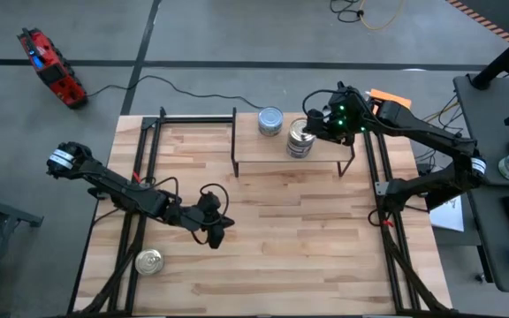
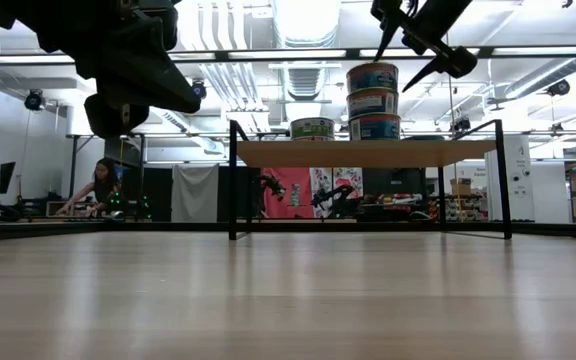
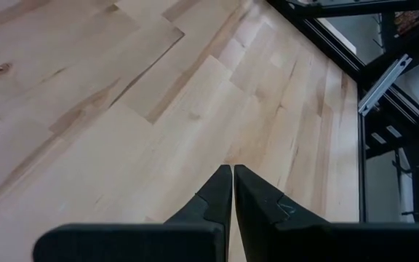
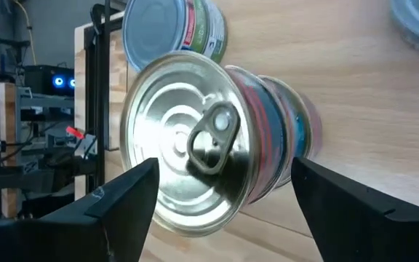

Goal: Stack canned seafood by type on shelf
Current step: Stack the blue-pink tuna can on top of the other blue-pink tuna cans

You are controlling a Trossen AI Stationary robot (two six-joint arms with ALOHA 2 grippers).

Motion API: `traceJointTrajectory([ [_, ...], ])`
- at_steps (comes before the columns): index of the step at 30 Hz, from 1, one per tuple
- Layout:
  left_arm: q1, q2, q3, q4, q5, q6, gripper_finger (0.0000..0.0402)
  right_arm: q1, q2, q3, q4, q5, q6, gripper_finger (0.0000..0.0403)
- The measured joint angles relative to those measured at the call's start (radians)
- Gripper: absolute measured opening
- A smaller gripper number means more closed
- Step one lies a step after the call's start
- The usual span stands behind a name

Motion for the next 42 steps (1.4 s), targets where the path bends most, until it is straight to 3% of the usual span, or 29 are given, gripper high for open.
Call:
traceJointTrajectory([
  [11, 0.0, 0.0, 0.0, 0.0, 0.013, -0.02, 0.0001, 0.002, -0.031, 0.005, -0.009, -0.032, -0.008, 0.028],
  [16, 0.0, -0.005, 0.0, -0.003, 0.155, -0.067, 0.0001, 0.073, -0.071, 0.019, -0.058, -0.033, -0.022, 0.0264],
  [21, -0.006, -0.035, 0.002, -0.08, 0.303, -0.204, 0.0001, 0.219, -0.09, 0.019, -0.092, 0.041, -0.013, 0.0245],
  [24, -0.012, -0.045, 0.058, -0.295, 0.431, -0.3, 0.0001, 0.32, -0.085, 0.019, -0.092, 0.111, -0.011, 0.0233],
  [26, -0.023, -0.043, 0.138, -0.537, 0.492, -0.335, 0.0001, 0.38, -0.08, 0.019, -0.093, 0.174, -0.011, 0.0225],
  [29, -0.051, -0.015, 0.303, -0.905, 0.507, -0.361, 0.0001, 0.449, -0.076, 0.019, -0.093, 0.282, -0.011, 0.0216],
  [32, -0.101, 0.024, 0.456, -1.161, 0.477, -0.394, 0.0001, 0.497, -0.068, 0.016, -0.092, 0.358, -0.013, 0.0208],
  [36, -0.181, 0.079, 0.563, -1.373, 0.428, -0.498, 0.0001, 0.538, -0.064, 0.003, -0.092, 0.405, -0.013, 0.0199],
  [39, -0.223, 0.11, 0.562, -1.467, 0.513, -0.629, 0.0001, 0.559, -0.064, -0.011, -0.091, 0.417, -0.017, 0.0192],
  [42, -0.267, 0.126, 0.512, -1.455, 0.581, -0.717, 0.0001, 0.574, -0.064, -0.019, -0.086, 0.429, -0.031, 0.0186],
])
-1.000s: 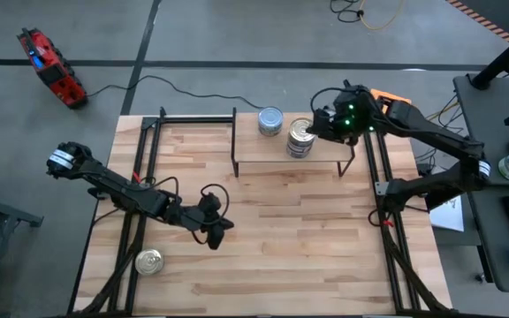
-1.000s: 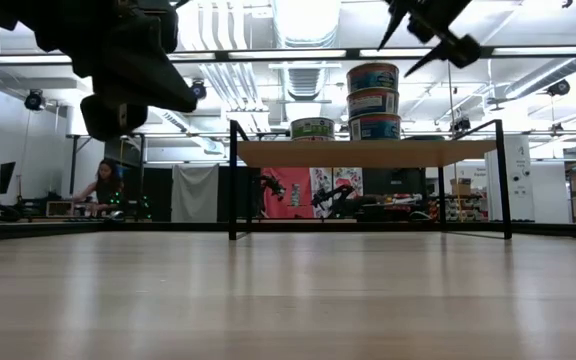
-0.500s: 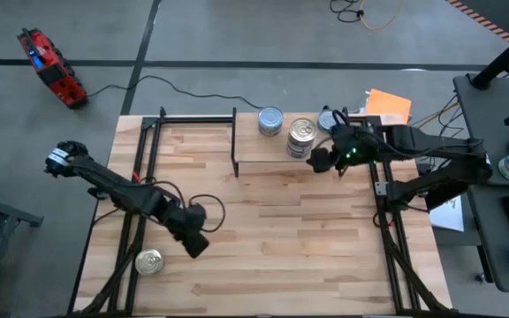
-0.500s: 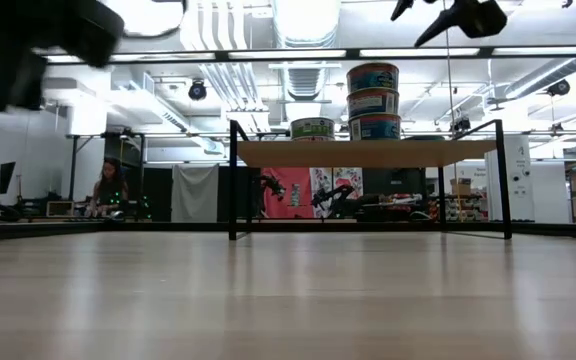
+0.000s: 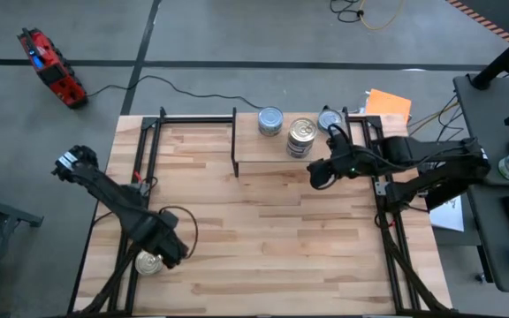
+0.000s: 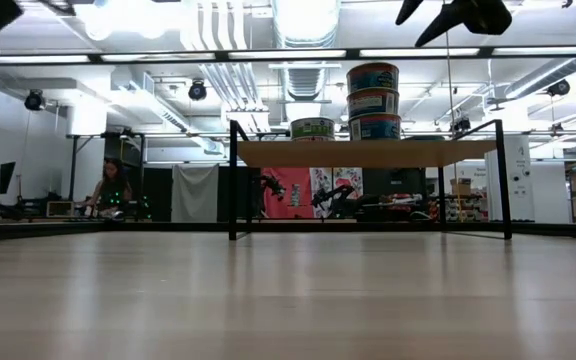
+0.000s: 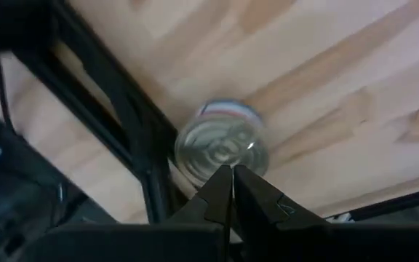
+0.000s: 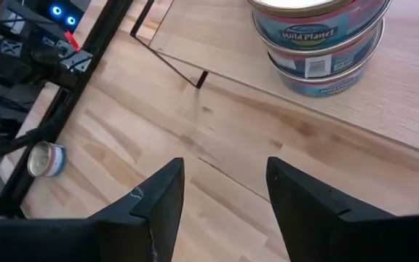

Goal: Stack canned seafood by type on shelf
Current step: Stack the blue-pink tuna can on top of the other blue-pink tuna cans

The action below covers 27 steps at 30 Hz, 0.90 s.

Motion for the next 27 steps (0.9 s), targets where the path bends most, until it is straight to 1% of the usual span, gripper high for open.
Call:
traceJointTrajectory([
  [3, -0.029, 0.013, -0.065, 0.105, 0.053, -0.054, 0.0001, 0.002, 0.0, -0.007, 0.005, 0.009, 0.0, 0.0178],
  [6, -0.058, 0.028, -0.113, 0.178, 0.066, -0.099, 0.0001, 0.002, 0.0, -0.007, 0.006, 0.009, -0.001, 0.0169],
  [9, -0.081, 0.055, -0.125, 0.19, 0.056, -0.114, 0.0001, 0.007, -0.002, -0.007, 0.006, 0.008, 0.001, 0.0159],
  [14, -0.094, 0.102, -0.127, 0.202, 0.047, -0.082, 0.0001, 0.015, -0.009, -0.005, 0.004, 0.006, 0.031, 0.0136],
  [20, -0.102, 0.164, -0.127, 0.266, 0.047, -0.054, 0.0001, 0.033, -0.019, 0.048, 0.01, 0.01, 0.025, 0.0096],
  [27, -0.108, 0.232, -0.127, 0.277, 0.066, -0.043, 0.0001, 0.034, -0.019, 0.083, 0.01, 0.012, -0.007, 0.005],
])
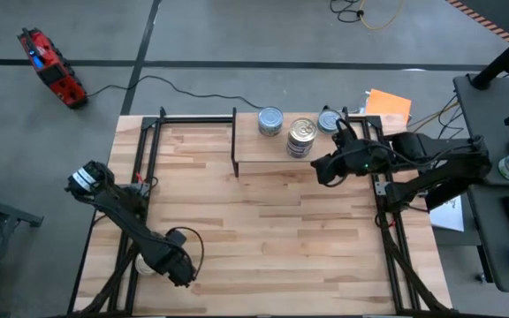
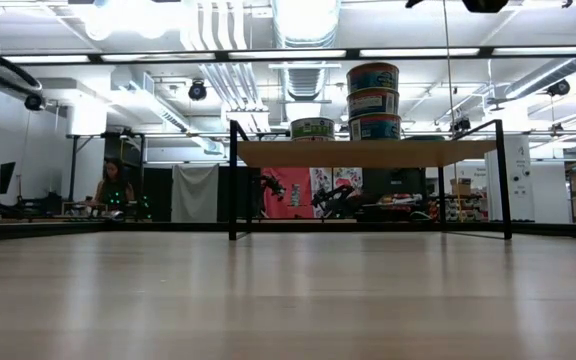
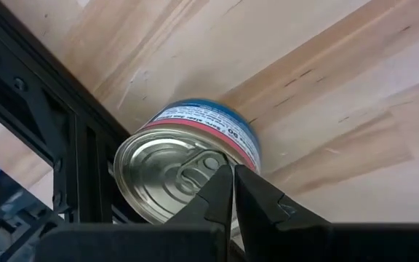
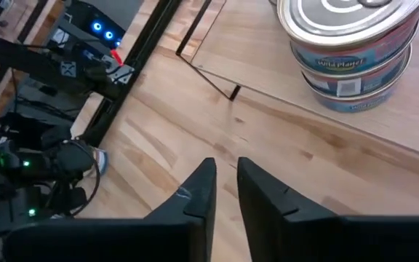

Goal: Stack canned seafood by type on shelf
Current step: Stack the blue-pink tuna can on top of the other blue-pink tuna cans

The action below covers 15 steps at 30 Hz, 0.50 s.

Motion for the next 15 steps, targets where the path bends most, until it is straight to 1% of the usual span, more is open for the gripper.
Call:
traceJointTrajectory([
  [4, -0.002, 0.026, 0.001, 0.0, 0.01, 0.018, 0.0001, 0.003, 0.0, -0.001, -0.001, -0.005, 0.0, 0.0034],
  [8, -0.004, 0.032, 0.003, 0.007, 0.003, 0.051, 0.0001, 0.005, 0.0, 0.004, -0.004, -0.011, -0.001, 0.0028],
  [13, -0.004, 0.021, 0.016, 0.084, -0.121, 0.076, 0.0001, 0.005, -0.023, 0.024, -0.004, -0.015, -0.02, 0.0028],
  [15, -0.002, 0.017, 0.018, 0.13, -0.154, 0.114, 0.0001, 0.005, -0.035, 0.041, -0.007, -0.015, -0.027, 0.0028],
])
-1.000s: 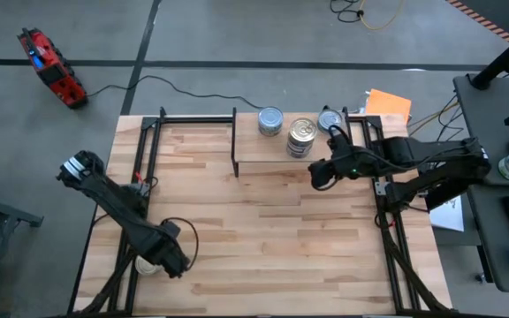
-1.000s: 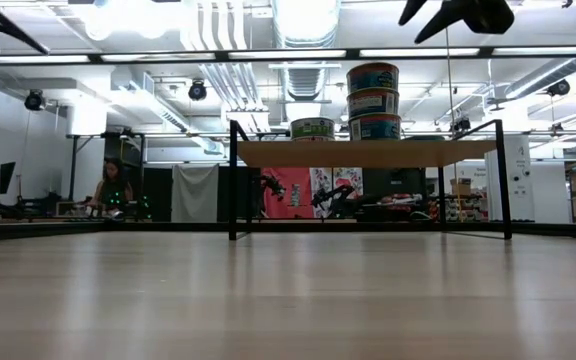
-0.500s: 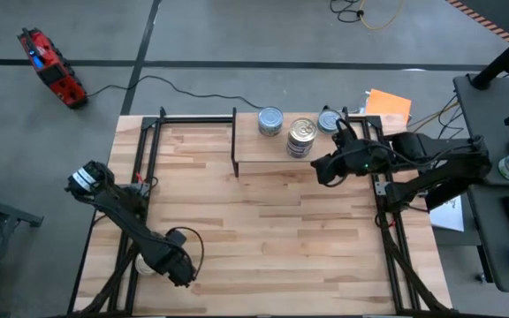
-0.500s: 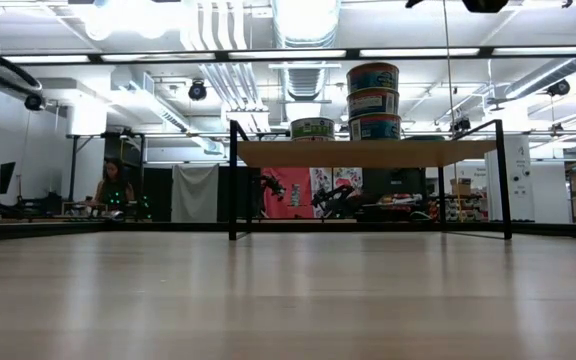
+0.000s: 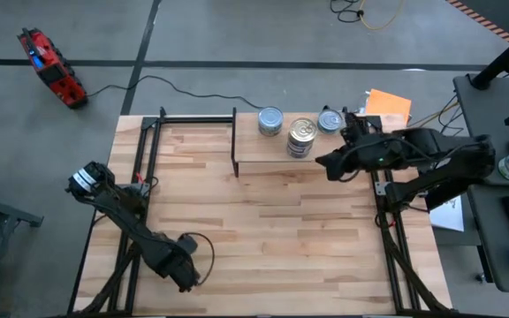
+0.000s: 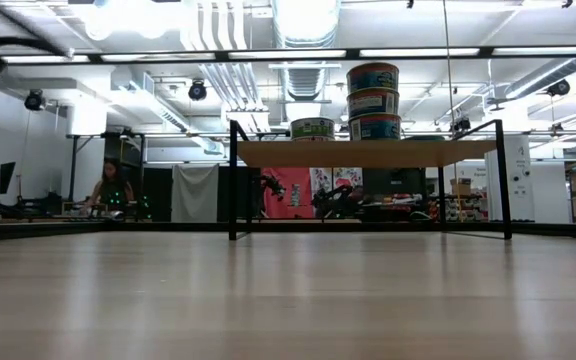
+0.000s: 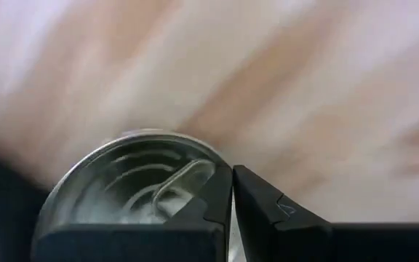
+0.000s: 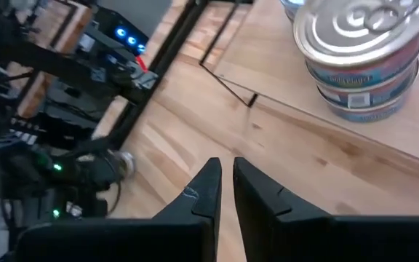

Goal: Stack canned seafood by type on shelf
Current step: Stack the blue-pink tuna can on top of the other blue-pink tuna cans

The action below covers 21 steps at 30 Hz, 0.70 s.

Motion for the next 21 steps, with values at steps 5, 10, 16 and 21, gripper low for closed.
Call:
traceJointTrajectory([
  [5, 0.013, -0.001, 0.003, 0.125, -0.071, 0.071, 0.0001, 0.0, -0.018, 0.04, 0.002, 0.009, -0.029, 0.0028],
  [10, 0.016, -0.001, 0.003, 0.13, -0.078, 0.085, 0.0001, 0.0, -0.02, 0.049, 0.005, 0.026, -0.039, 0.0028],
  [16, 0.017, -0.007, 0.003, 0.13, -0.075, 0.102, 0.0001, 0.0, -0.006, 0.045, 0.0, 0.027, -0.038, 0.0028],
  [21, 0.017, -0.029, 0.033, 0.092, -0.072, 0.145, 0.0001, 0.0, 0.009, 0.044, -0.002, 0.027, -0.038, 0.0028],
])
